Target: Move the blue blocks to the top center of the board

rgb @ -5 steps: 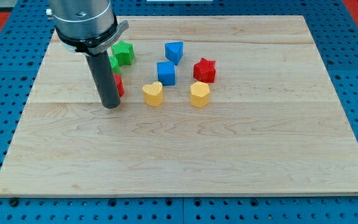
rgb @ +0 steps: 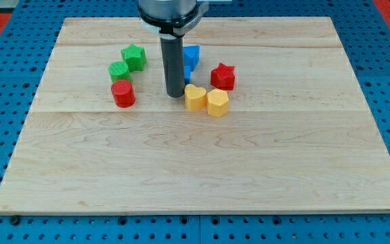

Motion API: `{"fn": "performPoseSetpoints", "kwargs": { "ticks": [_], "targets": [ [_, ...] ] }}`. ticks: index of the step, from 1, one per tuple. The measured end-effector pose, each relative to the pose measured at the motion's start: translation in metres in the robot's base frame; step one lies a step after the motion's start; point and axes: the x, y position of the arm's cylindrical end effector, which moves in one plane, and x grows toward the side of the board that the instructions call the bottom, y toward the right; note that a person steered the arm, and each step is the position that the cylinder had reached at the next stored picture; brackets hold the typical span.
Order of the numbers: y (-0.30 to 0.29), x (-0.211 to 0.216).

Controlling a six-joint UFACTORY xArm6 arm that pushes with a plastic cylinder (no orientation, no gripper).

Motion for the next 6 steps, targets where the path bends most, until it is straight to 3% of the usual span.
{"fn": "performPoseSetpoints", "kwargs": {
  "ticks": [6],
  "targets": [
    [-0.004, -0.092]
  ]
}}
